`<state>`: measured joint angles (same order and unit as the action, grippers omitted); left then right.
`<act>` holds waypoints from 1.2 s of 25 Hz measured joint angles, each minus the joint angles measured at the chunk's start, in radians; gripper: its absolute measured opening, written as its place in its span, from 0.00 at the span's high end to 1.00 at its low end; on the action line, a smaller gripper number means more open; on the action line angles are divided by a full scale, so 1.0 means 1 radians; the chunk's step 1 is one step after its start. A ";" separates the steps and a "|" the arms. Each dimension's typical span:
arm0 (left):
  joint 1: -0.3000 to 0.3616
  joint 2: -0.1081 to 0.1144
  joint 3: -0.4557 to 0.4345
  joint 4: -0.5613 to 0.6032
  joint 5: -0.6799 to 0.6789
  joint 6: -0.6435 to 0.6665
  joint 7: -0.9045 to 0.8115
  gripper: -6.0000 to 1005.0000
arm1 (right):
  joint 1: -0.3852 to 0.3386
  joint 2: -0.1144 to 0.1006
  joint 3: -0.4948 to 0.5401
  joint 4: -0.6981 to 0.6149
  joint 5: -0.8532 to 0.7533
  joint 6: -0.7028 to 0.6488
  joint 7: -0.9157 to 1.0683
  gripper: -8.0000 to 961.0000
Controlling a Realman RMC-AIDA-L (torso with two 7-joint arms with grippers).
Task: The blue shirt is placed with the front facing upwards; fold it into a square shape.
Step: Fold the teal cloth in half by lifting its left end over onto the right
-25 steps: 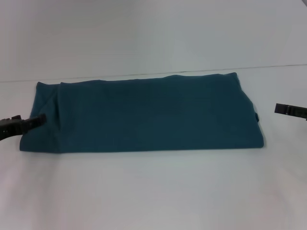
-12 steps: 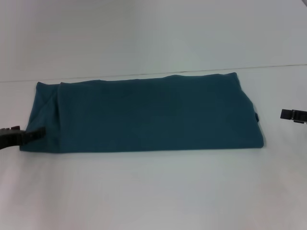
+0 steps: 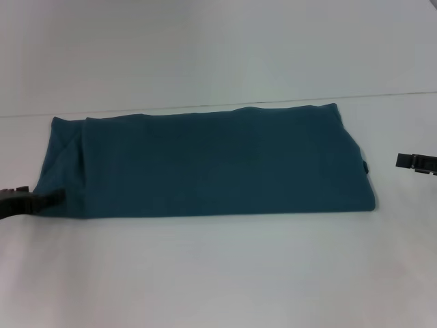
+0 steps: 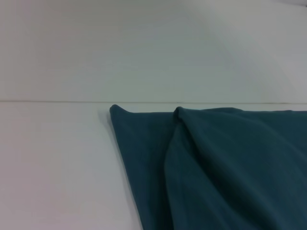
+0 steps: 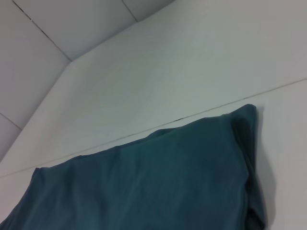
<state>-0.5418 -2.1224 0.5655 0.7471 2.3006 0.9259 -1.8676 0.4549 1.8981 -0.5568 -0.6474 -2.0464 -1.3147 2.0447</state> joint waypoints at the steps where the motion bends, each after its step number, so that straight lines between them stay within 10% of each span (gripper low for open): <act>1: 0.000 0.000 0.000 0.000 0.002 0.000 0.000 0.16 | 0.001 0.000 0.000 0.000 0.000 0.000 0.000 0.24; 24: -0.004 -0.005 0.036 0.025 0.054 -0.008 -0.024 0.32 | 0.002 0.002 0.003 0.004 0.005 0.019 -0.004 0.24; 30: -0.007 -0.005 0.051 0.022 0.056 -0.008 -0.025 0.63 | 0.002 0.005 0.003 0.009 0.004 0.023 -0.006 0.24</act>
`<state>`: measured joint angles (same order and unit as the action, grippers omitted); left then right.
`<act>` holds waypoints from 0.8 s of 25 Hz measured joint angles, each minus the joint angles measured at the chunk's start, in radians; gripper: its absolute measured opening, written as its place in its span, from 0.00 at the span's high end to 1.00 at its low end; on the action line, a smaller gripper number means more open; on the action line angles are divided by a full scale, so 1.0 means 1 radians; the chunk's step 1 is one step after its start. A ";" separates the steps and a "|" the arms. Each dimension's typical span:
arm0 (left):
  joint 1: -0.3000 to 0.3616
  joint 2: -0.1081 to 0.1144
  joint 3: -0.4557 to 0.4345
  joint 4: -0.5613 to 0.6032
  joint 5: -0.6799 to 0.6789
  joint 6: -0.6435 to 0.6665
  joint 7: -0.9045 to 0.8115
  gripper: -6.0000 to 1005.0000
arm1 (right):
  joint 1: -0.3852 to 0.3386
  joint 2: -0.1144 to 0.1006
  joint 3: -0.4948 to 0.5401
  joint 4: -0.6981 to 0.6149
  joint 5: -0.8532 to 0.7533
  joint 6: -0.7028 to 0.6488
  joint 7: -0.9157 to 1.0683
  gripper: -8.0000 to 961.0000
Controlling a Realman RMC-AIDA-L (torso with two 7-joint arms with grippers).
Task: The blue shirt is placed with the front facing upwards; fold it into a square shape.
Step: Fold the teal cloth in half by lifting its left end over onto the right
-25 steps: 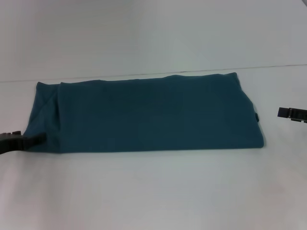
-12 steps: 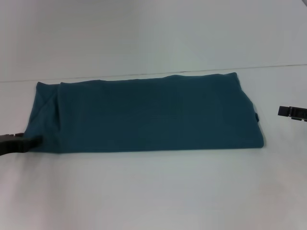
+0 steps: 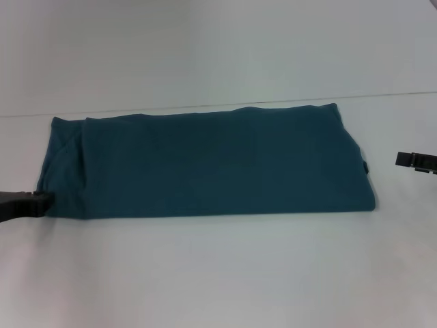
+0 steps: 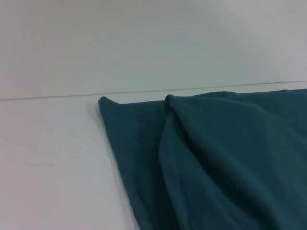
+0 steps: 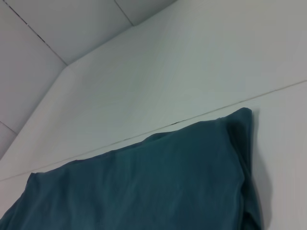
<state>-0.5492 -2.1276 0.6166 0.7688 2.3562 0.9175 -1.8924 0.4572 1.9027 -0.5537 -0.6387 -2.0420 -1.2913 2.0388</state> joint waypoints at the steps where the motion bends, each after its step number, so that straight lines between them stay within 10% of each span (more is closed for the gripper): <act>1: 0.000 0.000 0.000 0.000 0.000 0.000 0.000 0.70 | 0.000 0.001 0.000 0.001 -0.001 0.002 0.000 0.24; 8: -0.001 0.000 0.000 0.003 0.000 0.000 -0.001 0.98 | 0.006 0.007 -0.016 0.003 -0.025 0.003 0.004 0.24; 20: 0.000 0.000 0.000 0.016 0.002 0.008 -0.001 0.96 | 0.022 0.028 -0.017 0.005 -0.112 -0.012 0.036 0.31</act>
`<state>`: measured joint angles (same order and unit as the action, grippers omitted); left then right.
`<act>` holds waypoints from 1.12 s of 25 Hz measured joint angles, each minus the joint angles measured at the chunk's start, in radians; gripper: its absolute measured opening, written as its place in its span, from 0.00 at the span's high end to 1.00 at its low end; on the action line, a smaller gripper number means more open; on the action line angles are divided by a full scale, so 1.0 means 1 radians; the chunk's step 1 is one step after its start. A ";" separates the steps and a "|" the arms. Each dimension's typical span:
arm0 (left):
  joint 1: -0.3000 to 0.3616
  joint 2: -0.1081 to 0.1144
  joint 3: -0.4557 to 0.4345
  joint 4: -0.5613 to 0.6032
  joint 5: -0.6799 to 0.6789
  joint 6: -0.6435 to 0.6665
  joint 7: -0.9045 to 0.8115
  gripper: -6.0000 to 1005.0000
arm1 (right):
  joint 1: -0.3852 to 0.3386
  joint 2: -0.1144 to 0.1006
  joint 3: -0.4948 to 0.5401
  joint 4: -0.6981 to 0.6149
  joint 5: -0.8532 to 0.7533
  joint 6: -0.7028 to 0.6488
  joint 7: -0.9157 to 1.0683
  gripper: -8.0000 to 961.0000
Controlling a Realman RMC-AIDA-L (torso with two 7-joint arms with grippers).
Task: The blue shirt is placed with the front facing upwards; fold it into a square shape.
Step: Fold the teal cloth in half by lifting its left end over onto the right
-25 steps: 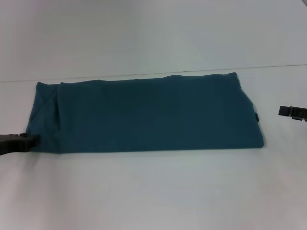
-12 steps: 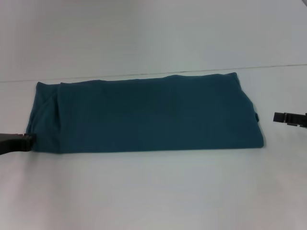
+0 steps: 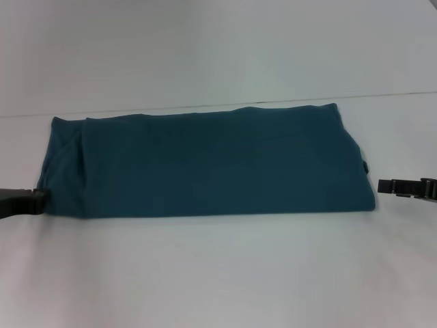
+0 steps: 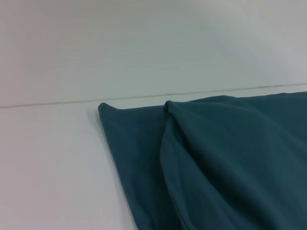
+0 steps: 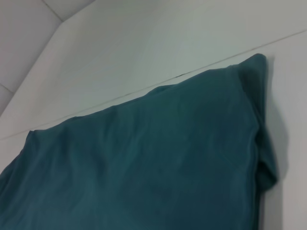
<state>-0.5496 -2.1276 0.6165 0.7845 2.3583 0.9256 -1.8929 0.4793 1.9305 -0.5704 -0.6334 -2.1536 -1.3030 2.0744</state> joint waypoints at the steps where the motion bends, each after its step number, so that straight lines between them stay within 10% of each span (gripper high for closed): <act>1: 0.000 0.000 0.000 0.001 0.000 0.000 0.000 0.96 | 0.001 0.005 0.000 0.000 0.000 0.005 0.000 0.31; 8: 0.000 0.000 0.001 0.003 0.001 0.002 0.001 0.95 | 0.034 0.046 -0.002 0.033 -0.002 0.129 -0.008 0.31; 28: 0.000 0.000 0.003 0.005 0.001 0.004 0.004 0.92 | 0.066 0.051 -0.036 0.101 -0.005 0.210 -0.010 0.31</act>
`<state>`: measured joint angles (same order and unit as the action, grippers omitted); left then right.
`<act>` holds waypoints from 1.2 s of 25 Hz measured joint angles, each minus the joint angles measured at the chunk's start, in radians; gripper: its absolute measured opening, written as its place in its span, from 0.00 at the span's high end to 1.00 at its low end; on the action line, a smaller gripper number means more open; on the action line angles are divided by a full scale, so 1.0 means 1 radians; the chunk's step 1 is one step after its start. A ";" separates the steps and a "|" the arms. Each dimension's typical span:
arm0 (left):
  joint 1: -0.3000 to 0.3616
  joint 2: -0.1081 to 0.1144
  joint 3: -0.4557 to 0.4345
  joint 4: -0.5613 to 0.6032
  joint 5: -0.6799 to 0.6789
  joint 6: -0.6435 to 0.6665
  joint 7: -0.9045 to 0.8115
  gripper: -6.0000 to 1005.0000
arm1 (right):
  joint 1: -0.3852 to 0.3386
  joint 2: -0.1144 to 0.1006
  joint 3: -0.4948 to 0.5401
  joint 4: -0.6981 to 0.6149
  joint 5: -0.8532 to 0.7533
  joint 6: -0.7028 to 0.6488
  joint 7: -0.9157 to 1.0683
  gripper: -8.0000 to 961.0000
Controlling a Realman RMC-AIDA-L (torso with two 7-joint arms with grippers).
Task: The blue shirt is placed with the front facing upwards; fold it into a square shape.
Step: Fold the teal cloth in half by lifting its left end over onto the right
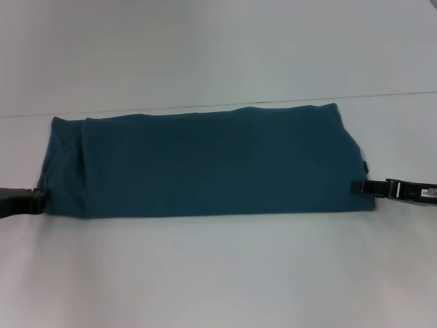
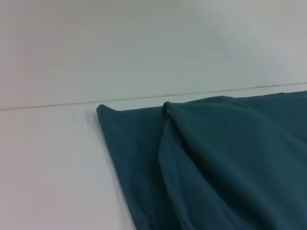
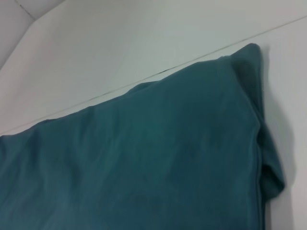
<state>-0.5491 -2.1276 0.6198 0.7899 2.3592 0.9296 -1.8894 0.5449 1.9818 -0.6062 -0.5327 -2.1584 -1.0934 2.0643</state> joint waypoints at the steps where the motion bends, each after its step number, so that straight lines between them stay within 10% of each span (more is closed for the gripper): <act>1: 0.000 0.000 0.000 0.000 0.000 0.000 0.000 0.92 | 0.001 0.000 -0.001 0.003 0.000 0.004 0.000 0.31; 16: 0.000 0.000 0.000 0.000 0.000 -0.002 0.004 0.90 | 0.013 0.023 0.000 0.005 0.002 0.022 0.004 0.48; 30: 0.005 0.000 0.000 0.006 0.000 0.004 0.004 0.88 | 0.002 0.016 0.008 0.005 0.001 0.022 0.007 0.97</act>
<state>-0.5438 -2.1276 0.6196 0.7955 2.3592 0.9340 -1.8852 0.5474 1.9974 -0.5980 -0.5277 -2.1578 -1.0714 2.0718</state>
